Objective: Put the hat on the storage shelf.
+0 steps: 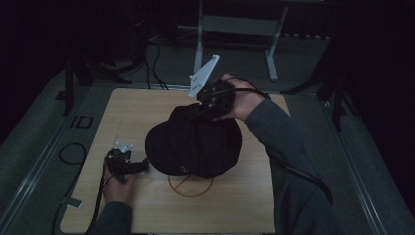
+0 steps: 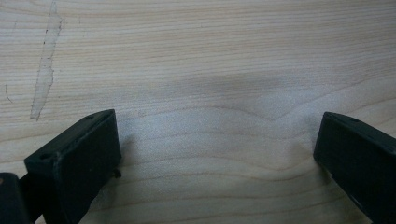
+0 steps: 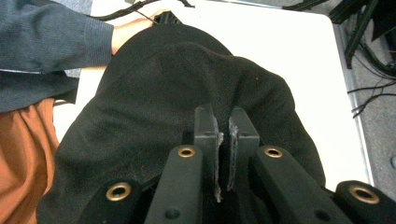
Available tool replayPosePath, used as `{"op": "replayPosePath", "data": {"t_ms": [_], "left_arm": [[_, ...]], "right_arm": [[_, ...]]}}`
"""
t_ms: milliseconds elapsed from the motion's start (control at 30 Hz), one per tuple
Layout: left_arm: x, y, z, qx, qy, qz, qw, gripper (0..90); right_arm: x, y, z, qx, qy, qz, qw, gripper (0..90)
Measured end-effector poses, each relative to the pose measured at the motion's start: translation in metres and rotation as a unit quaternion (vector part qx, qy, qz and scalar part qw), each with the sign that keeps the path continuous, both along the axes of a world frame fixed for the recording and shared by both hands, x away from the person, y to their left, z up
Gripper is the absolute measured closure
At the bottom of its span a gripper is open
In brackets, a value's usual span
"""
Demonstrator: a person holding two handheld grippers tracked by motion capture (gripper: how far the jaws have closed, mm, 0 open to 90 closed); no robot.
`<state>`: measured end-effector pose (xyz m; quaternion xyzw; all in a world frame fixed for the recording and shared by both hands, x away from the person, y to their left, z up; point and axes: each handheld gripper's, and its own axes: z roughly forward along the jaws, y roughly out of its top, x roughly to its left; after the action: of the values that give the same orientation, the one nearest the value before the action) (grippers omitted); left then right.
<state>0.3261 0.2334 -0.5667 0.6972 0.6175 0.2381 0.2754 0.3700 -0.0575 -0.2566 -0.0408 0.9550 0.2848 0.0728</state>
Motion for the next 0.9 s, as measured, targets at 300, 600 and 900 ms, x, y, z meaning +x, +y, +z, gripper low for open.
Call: {"op": "replayPosePath", "data": {"t_ms": [300,600,900], "left_arm": [[0.000,0.000,0.000,0.001,0.000,-0.001,1.0000,0.1],[0.000,0.000,0.000,0.001,0.000,-0.001,1.0000,0.1],[0.000,0.000,0.000,0.000,0.000,-0.001,1.0000,0.1]], "right_arm": [[0.003,0.021,-0.021,-0.020,0.003,-0.004,0.9998,83.0],[-0.001,0.033,-0.032,-0.028,0.002,0.001,0.9996,69.8],[-0.002,0.030,-0.033,-0.027,0.006,0.003,0.9996,55.3]]}}
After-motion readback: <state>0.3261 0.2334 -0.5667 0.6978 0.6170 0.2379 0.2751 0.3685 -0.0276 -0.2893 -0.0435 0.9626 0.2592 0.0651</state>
